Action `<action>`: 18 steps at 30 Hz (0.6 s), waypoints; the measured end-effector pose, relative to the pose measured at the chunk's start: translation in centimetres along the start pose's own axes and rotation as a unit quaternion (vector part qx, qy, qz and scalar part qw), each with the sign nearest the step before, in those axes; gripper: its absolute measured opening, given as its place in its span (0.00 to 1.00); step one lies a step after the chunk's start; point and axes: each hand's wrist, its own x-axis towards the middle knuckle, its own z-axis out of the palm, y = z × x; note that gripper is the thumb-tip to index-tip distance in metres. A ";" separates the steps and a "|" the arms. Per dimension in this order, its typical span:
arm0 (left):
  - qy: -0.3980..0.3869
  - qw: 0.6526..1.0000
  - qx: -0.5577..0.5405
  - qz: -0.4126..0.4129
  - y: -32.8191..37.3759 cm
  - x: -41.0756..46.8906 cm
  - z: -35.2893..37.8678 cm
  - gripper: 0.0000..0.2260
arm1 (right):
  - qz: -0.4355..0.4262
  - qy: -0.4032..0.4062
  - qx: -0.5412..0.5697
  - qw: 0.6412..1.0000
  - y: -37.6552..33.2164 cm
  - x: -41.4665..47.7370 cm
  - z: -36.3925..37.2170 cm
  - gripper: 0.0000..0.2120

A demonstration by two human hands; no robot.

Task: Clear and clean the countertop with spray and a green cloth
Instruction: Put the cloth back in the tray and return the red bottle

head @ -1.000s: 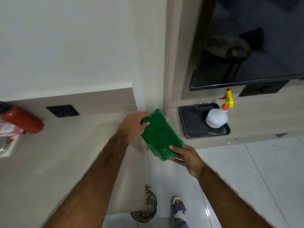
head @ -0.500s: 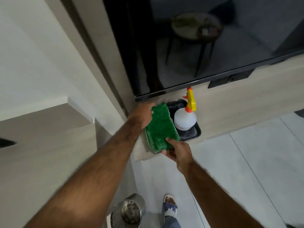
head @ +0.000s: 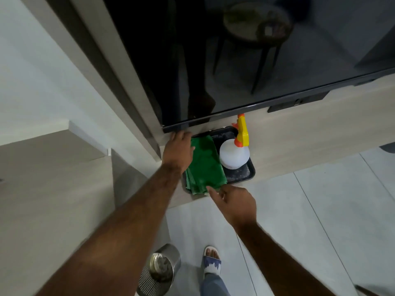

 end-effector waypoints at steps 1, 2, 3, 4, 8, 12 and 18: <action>0.017 1.000 -0.010 0.006 -0.3 -1.1 0.0 0.22 | -0.073 0.024 -0.033 0.996 -0.5 0.2 0.3 0.23; 0.033 0.999 -0.021 0.011 -0.8 -2.5 -0.2 0.22 | -0.147 0.051 -0.048 0.987 -1.2 0.6 0.8 0.20; 0.041 0.999 -0.024 0.015 -1.4 -4.1 -0.1 0.22 | -0.211 0.072 -0.052 0.974 -2.1 1.2 1.1 0.16; 0.041 0.999 -0.020 0.019 -2.4 -5.7 -0.1 0.23 | -0.256 0.082 -0.048 0.962 -3.2 1.8 1.4 0.15; 0.016 0.999 0.013 0.033 -7.2 -12.0 -0.2 0.25 | -0.335 0.009 -0.118 0.935 -7.6 3.3 2.7 0.29; 0.015 1.000 0.006 -0.026 -13.1 -18.0 -1.1 0.29 | -0.403 -0.051 -0.158 0.900 -13.0 2.0 4.8 0.35; 0.047 0.989 0.031 -0.136 -24.1 -27.0 -4.1 0.36 | -0.471 -0.105 -0.165 0.860 -22.4 -2.1 10.4 0.39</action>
